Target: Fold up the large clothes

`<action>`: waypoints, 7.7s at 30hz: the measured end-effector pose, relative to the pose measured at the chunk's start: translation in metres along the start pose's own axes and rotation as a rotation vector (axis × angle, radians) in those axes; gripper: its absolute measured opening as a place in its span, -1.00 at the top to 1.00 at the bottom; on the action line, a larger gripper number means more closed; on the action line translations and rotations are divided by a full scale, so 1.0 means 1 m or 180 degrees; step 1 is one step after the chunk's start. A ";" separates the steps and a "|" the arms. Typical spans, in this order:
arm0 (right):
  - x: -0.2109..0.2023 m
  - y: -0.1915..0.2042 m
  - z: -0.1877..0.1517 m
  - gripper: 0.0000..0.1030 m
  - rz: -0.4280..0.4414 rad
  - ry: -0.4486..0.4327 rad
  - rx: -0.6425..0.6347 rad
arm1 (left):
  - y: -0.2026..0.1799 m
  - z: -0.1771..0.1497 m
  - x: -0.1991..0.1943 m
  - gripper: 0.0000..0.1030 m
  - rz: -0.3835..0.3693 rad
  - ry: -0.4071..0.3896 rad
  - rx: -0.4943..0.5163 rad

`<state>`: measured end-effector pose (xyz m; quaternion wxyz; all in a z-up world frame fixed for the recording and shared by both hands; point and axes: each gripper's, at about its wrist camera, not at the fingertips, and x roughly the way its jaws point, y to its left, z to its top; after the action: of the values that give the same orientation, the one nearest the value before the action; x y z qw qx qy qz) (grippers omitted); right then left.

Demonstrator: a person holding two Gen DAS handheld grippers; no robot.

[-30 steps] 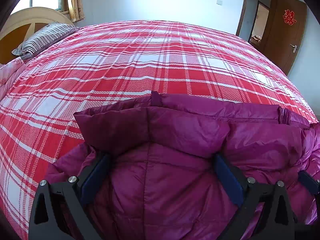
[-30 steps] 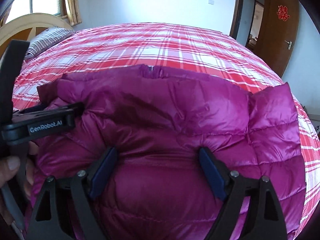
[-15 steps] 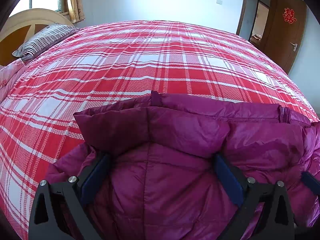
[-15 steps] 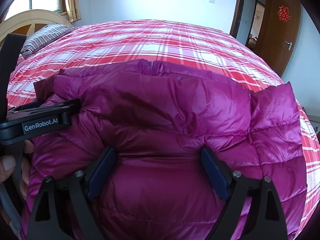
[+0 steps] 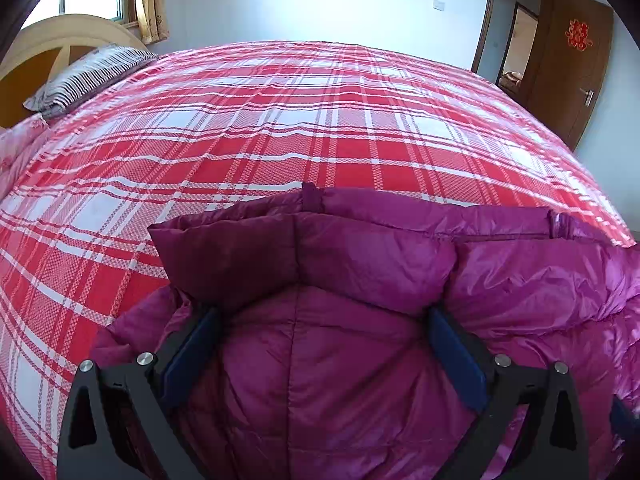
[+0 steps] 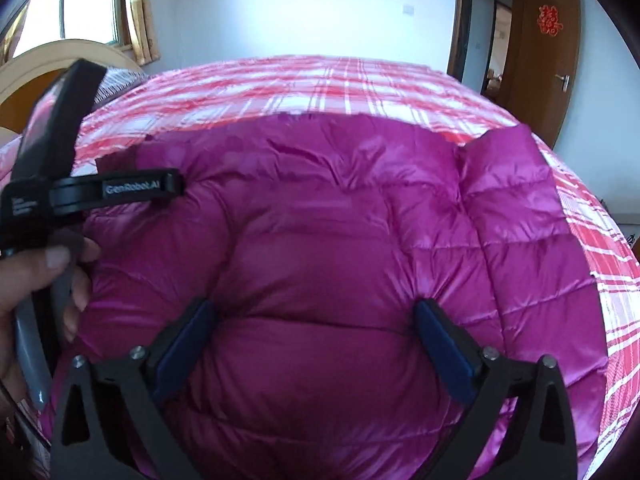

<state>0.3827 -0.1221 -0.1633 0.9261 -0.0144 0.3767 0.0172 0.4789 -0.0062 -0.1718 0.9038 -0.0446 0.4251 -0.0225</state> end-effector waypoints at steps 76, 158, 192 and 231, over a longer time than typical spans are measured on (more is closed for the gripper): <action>-0.060 -0.214 0.002 0.50 0.1334 -0.0053 0.1098 | -0.262 -0.142 -0.174 0.59 -0.1470 -0.0736 0.1916; 0.021 -0.241 0.004 -0.54 0.0455 -0.0255 0.2143 | -0.186 0.000 -0.007 -0.98 -0.0353 0.0111 0.0142; 0.024 -0.252 -0.003 -0.61 0.0845 -0.0337 0.2178 | -0.122 -0.064 -0.062 -0.98 -0.1482 0.0220 -0.0088; -0.021 -0.244 -0.022 0.64 0.1929 -0.0522 0.1858 | -0.098 -0.078 -0.164 0.46 -0.1874 -0.0315 0.0522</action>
<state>0.3626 -0.3675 -0.1613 0.8713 0.3611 0.2780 0.1822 0.3138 -0.0961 -0.0858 0.8786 -0.0938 0.3462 -0.3154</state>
